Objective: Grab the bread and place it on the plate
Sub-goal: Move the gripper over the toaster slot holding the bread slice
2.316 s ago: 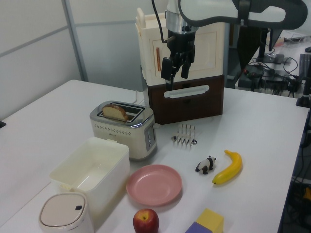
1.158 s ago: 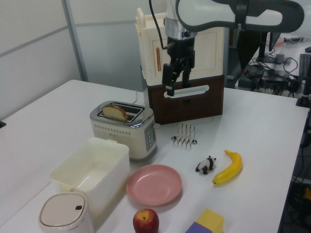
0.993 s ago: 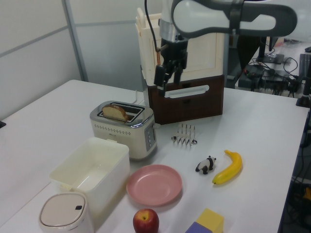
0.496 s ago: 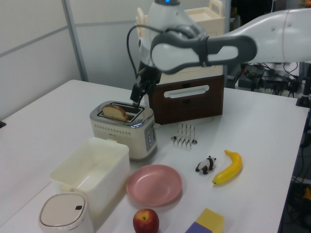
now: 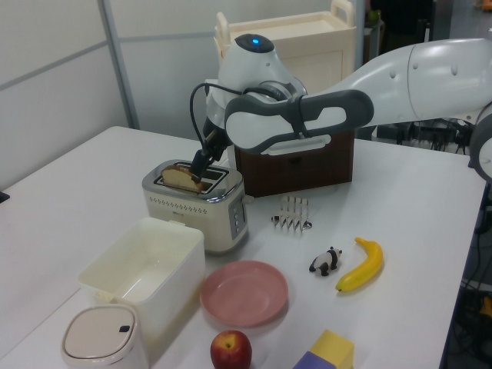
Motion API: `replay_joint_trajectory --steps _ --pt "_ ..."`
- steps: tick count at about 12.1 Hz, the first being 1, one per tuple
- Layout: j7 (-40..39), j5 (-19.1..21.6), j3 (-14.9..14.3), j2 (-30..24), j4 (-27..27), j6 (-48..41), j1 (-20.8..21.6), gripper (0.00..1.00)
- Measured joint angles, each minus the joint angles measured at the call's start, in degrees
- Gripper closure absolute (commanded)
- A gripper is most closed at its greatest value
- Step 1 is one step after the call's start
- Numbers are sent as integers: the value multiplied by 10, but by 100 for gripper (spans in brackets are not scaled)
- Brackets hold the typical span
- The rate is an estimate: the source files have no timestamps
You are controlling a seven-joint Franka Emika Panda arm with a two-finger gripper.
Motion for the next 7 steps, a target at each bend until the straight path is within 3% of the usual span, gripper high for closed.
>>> replay_joint_trajectory --steps 7 --pt "-4 -15 -1 43 6 93 -6 0"
